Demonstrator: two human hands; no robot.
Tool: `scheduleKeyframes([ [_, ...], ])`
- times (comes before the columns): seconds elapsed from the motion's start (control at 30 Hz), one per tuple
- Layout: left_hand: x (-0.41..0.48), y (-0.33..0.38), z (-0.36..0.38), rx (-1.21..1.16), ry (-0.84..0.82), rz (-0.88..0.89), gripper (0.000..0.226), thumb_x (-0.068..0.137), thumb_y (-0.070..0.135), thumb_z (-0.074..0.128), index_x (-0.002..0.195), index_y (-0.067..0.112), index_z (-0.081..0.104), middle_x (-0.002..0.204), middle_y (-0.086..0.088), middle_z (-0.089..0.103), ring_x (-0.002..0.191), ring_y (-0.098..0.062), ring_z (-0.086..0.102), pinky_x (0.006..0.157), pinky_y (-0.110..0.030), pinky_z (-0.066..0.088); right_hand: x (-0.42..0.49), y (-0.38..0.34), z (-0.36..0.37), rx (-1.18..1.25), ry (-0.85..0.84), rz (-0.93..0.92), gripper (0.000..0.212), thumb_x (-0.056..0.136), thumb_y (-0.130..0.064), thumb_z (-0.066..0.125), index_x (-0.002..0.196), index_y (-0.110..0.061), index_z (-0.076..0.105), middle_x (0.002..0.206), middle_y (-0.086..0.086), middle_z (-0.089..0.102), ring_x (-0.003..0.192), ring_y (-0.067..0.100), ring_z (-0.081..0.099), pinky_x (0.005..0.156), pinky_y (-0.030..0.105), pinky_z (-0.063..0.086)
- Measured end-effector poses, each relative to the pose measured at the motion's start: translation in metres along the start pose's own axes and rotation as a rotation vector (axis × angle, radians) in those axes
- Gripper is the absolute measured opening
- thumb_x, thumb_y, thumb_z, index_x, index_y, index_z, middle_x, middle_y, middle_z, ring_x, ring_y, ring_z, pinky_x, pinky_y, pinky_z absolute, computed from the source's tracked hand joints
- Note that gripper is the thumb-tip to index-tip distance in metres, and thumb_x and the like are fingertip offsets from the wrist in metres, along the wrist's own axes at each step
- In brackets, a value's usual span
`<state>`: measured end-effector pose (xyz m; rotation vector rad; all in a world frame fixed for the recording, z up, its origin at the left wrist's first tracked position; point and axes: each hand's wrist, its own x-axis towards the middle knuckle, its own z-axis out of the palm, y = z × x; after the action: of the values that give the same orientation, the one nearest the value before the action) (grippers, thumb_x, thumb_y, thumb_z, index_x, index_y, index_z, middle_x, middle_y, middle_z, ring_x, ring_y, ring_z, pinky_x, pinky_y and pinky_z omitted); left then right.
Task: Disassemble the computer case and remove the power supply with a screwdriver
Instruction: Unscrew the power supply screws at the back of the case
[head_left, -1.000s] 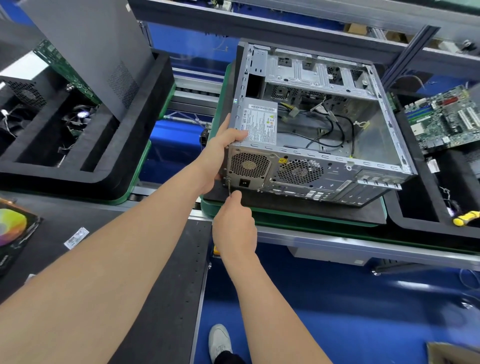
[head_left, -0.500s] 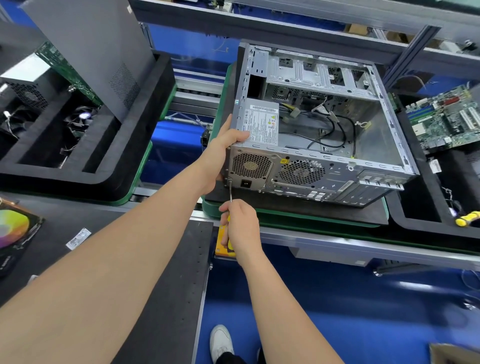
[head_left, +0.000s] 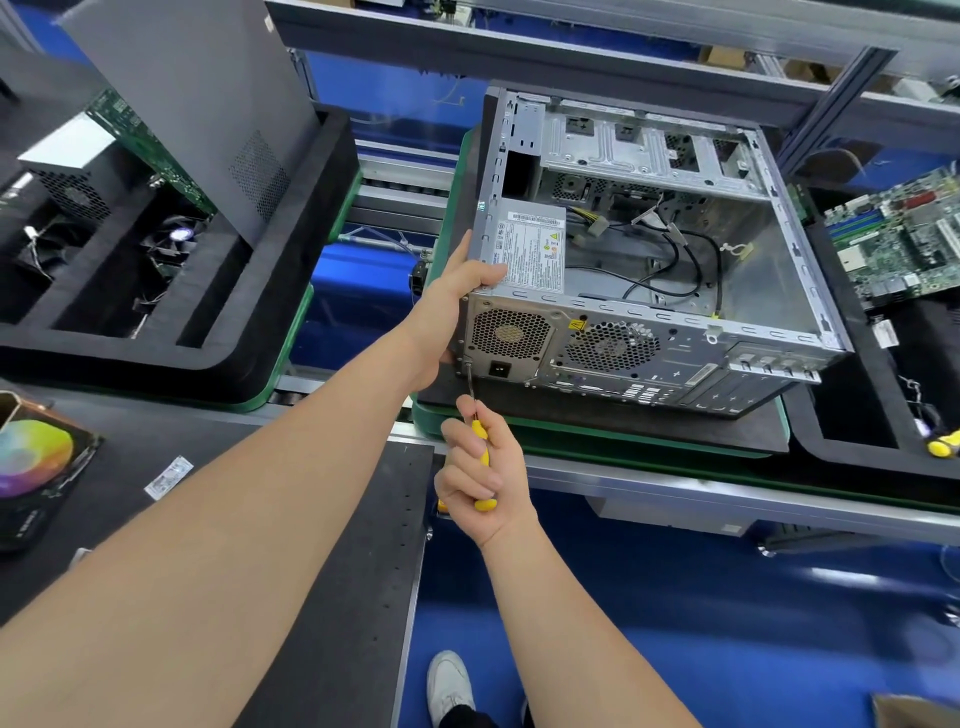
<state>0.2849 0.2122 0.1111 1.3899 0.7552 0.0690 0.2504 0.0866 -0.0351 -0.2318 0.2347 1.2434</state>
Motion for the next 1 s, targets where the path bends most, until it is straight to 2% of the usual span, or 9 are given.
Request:
scheduleKeyframes([
  [0.13,-0.001,0.002,0.000,0.009,-0.005,-0.006,0.057,0.105,0.019,0.046,0.159,0.019,0.026,0.160,-0.014,0.038,0.148,-0.035,0.033,0.121,-0.053,0.026,0.003,0.002,-0.001,0.057,-0.020,-0.059,0.022,0.111,-0.019,0.046,0.102,-0.006,0.062,0.057,0.000,0.045,0.027,0.010,0.039,0.027,0.021,0.030],
  [0.23,-0.002,-0.001,0.000,-0.010,-0.005,-0.006,0.057,0.105,0.021,0.046,0.159,0.019,0.028,0.158,-0.013,0.041,0.146,-0.034,0.036,0.121,-0.053,0.027,0.002,-0.001,0.001,-0.144,0.104,-0.109,0.018,0.107,-0.022,0.054,0.101,-0.010,0.066,0.057,-0.001,0.044,0.028,0.010,0.034,0.027,0.022,0.027],
  [0.37,-0.003,-0.005,0.000,-0.045,0.000,-0.002,0.057,0.104,0.024,0.049,0.158,0.022,0.031,0.154,-0.012,0.047,0.142,-0.034,0.042,0.120,-0.054,0.029,-0.001,-0.006,0.008,-0.679,0.311,-0.219,0.020,0.109,-0.024,0.048,0.101,-0.008,0.059,0.060,0.005,0.046,0.032,0.017,0.033,0.034,0.025,0.025],
  [0.47,0.004,-0.005,0.000,-0.038,-0.004,0.008,0.058,0.104,0.023,0.049,0.158,0.022,0.030,0.154,-0.013,0.046,0.142,-0.035,0.042,0.120,-0.055,0.028,-0.001,-0.003,0.015,-1.259,0.514,-0.385,0.025,0.110,-0.024,0.038,0.102,-0.009,0.056,0.064,0.008,0.054,0.038,0.027,0.042,0.044,0.034,0.038],
  [0.53,0.007,-0.006,0.000,-0.037,-0.003,0.008,0.059,0.103,0.023,0.050,0.158,0.022,0.030,0.154,-0.013,0.047,0.142,-0.035,0.042,0.119,-0.055,0.029,0.000,0.001,0.019,-1.565,0.640,-0.482,0.024,0.109,-0.026,0.038,0.098,-0.013,0.054,0.070,0.008,0.058,0.053,0.032,0.052,0.050,0.039,0.043],
  [0.6,0.008,-0.012,-0.002,-0.055,0.006,0.001,0.058,0.101,0.030,0.053,0.157,0.024,0.035,0.148,-0.011,0.054,0.137,-0.034,0.049,0.117,-0.057,0.032,0.002,0.005,0.019,-1.794,0.735,-0.545,0.022,0.111,-0.027,0.038,0.099,-0.014,0.049,0.074,0.007,0.060,0.065,0.034,0.055,0.051,0.040,0.038],
  [0.7,0.005,-0.019,-0.004,-0.066,0.017,0.001,0.067,0.092,0.042,0.060,0.154,0.028,0.040,0.142,-0.008,0.059,0.131,-0.033,0.054,0.115,-0.059,0.035,0.007,0.011,0.016,-2.184,0.906,-0.592,0.010,0.112,-0.025,0.039,0.107,-0.018,0.044,0.070,0.000,0.050,0.061,0.028,0.048,0.055,0.036,0.031],
  [0.8,0.005,-0.021,-0.005,-0.071,0.011,0.019,0.077,0.082,0.046,0.062,0.154,0.034,0.037,0.144,-0.008,0.058,0.132,-0.033,0.052,0.114,-0.061,0.034,0.009,0.017,0.017,-2.217,0.967,-0.588,0.007,0.111,-0.025,0.040,0.108,-0.019,0.043,0.065,-0.004,0.043,0.060,0.026,0.045,0.056,0.036,0.032],
  [1.0,0.011,-0.017,-0.003,-0.052,0.008,-0.006,0.062,0.099,0.035,0.056,0.156,0.026,0.035,0.151,-0.011,0.050,0.140,-0.035,0.045,0.118,-0.059,0.030,0.006,0.009,0.021,-1.769,0.887,-0.556,0.033,0.107,-0.028,0.038,0.083,-0.014,0.056,0.075,0.002,0.063,0.071,0.026,0.060,0.060,0.038,0.044],
])
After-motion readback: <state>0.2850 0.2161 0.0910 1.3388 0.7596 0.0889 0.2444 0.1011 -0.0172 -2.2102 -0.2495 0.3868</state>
